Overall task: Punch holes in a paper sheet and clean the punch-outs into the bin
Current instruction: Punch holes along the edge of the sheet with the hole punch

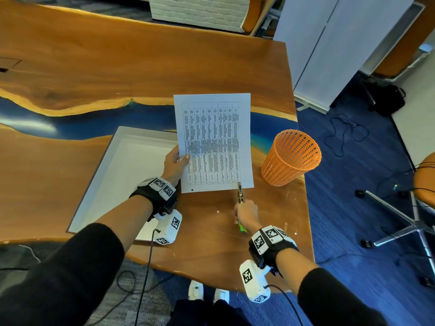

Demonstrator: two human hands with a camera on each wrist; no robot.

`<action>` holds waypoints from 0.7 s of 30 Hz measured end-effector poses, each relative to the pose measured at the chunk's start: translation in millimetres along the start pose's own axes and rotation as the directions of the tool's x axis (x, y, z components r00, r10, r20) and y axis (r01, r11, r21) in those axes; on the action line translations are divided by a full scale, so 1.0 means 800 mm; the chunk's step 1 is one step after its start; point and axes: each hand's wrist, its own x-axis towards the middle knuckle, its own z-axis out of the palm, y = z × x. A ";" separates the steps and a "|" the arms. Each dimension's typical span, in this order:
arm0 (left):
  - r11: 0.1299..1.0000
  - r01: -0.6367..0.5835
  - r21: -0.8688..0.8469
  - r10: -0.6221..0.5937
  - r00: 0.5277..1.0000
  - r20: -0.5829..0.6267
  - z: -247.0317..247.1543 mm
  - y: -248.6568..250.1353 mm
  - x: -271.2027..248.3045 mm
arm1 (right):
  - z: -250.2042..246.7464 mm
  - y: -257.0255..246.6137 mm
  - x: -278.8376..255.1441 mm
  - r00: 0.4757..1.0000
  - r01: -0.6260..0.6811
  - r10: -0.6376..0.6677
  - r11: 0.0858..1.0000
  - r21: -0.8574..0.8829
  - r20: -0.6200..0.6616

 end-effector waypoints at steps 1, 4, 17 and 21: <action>1.000 -0.002 -0.002 0.002 1.000 0.005 0.000 -0.001 0.000 | 0.000 0.000 -0.001 1.000 -0.006 0.006 1.000 0.001 0.002; 1.000 0.004 -0.002 -0.004 1.000 0.007 0.001 -0.003 0.000 | 0.001 0.002 0.000 1.000 -0.021 0.021 1.000 0.012 -0.004; 0.999 0.034 0.021 -0.034 0.999 -0.002 0.005 -0.018 0.000 | 0.004 0.010 0.006 0.998 -0.063 0.060 0.989 -0.131 -0.027; 0.999 0.036 0.030 -0.036 0.999 0.009 0.007 -0.015 0.002 | 0.003 0.015 0.011 0.999 -0.055 0.053 0.984 -0.172 -0.012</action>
